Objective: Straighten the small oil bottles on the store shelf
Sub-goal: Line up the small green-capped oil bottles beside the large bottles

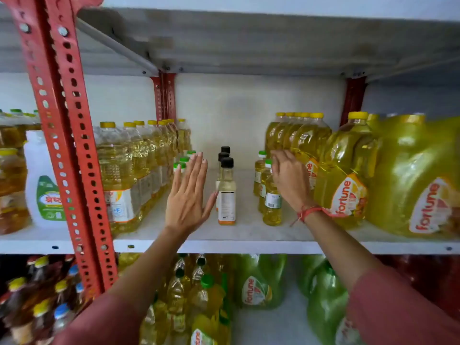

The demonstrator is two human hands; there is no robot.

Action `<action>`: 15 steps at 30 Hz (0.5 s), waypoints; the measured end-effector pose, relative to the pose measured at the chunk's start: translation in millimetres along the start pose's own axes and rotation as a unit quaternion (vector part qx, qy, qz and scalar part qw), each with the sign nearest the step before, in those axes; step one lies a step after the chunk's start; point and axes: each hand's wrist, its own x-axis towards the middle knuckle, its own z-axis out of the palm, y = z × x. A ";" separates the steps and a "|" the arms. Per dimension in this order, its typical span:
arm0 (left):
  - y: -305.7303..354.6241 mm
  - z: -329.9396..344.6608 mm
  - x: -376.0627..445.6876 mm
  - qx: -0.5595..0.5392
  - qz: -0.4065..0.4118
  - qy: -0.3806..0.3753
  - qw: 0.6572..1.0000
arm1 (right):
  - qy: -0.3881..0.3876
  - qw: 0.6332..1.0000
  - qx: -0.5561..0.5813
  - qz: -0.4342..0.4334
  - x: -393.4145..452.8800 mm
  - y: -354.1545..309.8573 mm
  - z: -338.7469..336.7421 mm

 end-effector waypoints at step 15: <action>24.2 31.6 -48.7 -0.011 -0.059 -0.127 0.990 | -0.053 0.979 0.048 0.193 11.9 4.5 11.8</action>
